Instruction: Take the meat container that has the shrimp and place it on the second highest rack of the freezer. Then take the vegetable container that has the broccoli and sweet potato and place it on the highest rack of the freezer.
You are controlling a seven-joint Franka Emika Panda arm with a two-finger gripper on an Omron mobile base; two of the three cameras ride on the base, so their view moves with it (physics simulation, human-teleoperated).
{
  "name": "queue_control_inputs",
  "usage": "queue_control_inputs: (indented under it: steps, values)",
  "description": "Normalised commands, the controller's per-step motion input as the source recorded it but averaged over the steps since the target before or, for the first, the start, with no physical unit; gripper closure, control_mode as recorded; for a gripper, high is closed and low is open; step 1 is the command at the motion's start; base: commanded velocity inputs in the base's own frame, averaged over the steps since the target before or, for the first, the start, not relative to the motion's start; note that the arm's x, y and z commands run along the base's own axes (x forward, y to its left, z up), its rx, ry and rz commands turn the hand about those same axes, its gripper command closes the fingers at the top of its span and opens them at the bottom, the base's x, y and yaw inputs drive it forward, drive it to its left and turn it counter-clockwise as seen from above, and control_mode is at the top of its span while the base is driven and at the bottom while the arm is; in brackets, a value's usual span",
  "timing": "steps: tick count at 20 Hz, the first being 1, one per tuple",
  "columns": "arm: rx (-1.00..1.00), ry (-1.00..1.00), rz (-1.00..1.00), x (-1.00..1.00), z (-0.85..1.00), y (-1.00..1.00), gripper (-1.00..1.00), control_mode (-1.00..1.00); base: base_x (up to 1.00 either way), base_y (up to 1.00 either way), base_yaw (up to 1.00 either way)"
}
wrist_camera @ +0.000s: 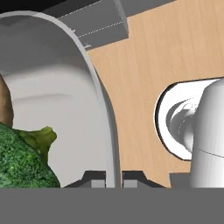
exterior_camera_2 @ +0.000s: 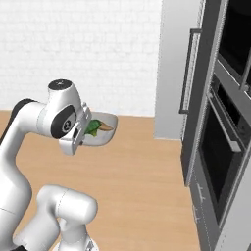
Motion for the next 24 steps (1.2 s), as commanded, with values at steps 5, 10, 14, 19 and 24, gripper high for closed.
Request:
queue_control_inputs:
  steps: [5, 10, 14, 19, 24]
  values:
    - [0.00, 0.00, 0.00, 0.00, 0.00, 0.00, 1.00, 1.00, 1.00, 0.00, 0.04]
    - [0.00, 0.00, 0.00, 0.00, 0.00, 0.00, 1.00, 1.00, 1.00, 0.00, 0.00]
    - [0.00, 0.00, 0.00, 0.00, 0.00, 0.00, 1.00, 1.00, 1.00, -0.03, -0.14]
    - [0.00, 0.00, 0.00, 0.00, 0.00, 0.00, 1.00, 1.00, 0.91, -0.03, -0.35]
    - [0.00, 0.00, 0.00, 0.00, 0.00, 0.00, 1.00, 1.00, 0.71, 0.01, -0.49]
